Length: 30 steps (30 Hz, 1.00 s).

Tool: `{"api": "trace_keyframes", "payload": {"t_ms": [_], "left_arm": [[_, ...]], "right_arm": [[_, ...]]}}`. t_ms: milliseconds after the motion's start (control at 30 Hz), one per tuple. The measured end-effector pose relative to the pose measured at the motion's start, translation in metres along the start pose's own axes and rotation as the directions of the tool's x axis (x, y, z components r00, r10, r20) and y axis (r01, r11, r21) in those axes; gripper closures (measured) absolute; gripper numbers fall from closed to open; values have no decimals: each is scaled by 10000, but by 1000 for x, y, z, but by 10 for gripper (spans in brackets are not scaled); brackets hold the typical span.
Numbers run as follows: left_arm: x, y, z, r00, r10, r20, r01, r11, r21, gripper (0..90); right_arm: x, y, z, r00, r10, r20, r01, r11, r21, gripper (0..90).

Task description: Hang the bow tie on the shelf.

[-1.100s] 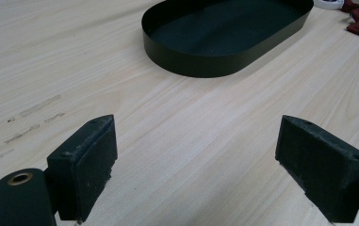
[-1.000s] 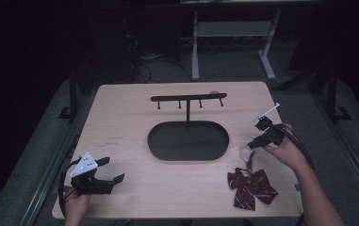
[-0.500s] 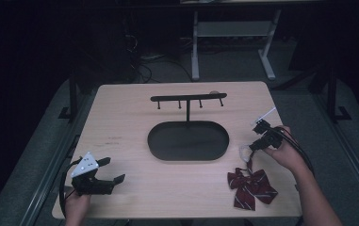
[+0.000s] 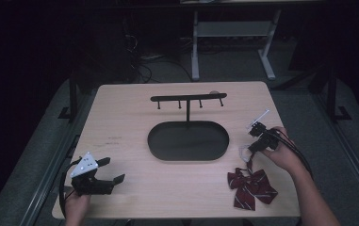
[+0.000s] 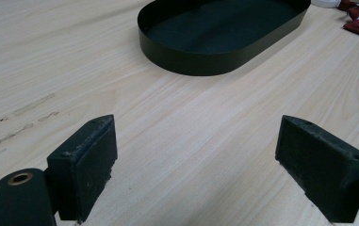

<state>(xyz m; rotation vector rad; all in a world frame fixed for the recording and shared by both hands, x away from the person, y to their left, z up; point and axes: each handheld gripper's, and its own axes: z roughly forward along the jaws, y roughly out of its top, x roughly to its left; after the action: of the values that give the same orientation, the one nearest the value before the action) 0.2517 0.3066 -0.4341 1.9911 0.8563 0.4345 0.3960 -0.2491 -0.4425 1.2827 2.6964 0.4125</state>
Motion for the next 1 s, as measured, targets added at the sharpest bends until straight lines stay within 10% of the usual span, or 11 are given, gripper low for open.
{"api": "trace_keyframes", "payload": {"t_ms": [667, 1000], "left_arm": [[-2, 0, 3, 10000, 7, 54, -7, 10000, 13, 130], [-2, 0, 3, 10000, -13, 65, 13, 10000, 15, 131]], "right_arm": [[8, -9, -32, 9905, -107, -1373, -26, 9954, -957, 861], [24, -3, -63, 9902, -686, -1215, 501, 9875, -1494, 861]]}}
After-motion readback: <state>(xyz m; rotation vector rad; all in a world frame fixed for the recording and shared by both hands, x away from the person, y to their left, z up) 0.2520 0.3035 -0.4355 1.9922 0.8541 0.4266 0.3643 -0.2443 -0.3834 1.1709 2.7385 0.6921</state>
